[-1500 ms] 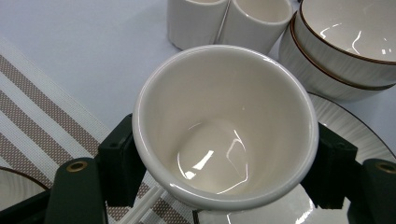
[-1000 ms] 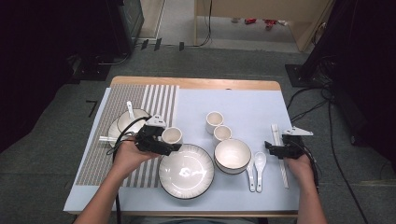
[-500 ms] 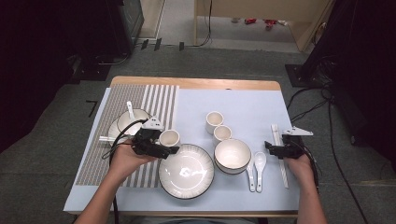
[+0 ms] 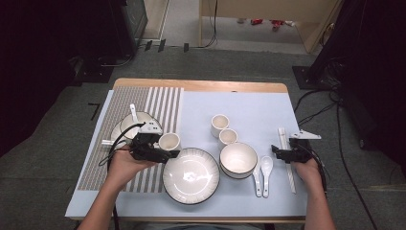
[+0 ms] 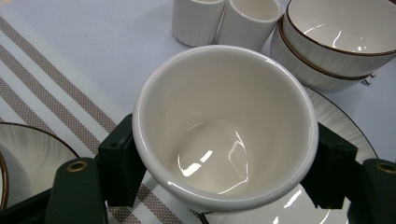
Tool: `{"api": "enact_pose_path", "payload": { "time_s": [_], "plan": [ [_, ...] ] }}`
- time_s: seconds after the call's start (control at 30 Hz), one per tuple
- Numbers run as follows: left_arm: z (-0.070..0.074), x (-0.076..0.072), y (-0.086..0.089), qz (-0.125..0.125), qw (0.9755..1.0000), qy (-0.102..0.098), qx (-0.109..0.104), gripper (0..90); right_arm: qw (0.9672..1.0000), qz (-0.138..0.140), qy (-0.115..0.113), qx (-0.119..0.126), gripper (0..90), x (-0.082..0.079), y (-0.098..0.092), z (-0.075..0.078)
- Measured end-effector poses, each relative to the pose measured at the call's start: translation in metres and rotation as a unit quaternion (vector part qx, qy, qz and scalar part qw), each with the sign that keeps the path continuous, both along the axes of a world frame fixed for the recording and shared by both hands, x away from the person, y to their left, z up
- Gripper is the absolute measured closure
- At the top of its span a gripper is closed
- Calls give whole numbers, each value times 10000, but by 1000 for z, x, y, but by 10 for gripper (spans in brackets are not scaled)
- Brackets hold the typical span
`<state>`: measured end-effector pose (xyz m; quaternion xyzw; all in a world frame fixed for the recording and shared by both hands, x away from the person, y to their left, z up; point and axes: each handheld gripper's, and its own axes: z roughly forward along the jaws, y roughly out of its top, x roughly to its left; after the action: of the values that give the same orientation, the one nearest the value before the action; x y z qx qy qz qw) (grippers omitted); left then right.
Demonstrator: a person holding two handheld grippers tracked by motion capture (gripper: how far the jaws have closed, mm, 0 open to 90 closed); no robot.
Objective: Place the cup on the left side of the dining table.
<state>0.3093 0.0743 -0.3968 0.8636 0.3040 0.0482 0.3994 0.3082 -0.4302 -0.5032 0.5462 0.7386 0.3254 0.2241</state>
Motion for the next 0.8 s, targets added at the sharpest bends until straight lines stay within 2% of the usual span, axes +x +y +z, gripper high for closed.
{"api": "enact_pose_path", "payload": {
  "time_s": [0.4,0.8],
  "plan": [
    [0,-4,8,28,10000,-9,-6,278,10000,1,-1,-1,153,0,0,0],
    [-1,-6,15,55,10000,67,-7,278,10000,2,0,2,152,0,0,0]
  ]
}}
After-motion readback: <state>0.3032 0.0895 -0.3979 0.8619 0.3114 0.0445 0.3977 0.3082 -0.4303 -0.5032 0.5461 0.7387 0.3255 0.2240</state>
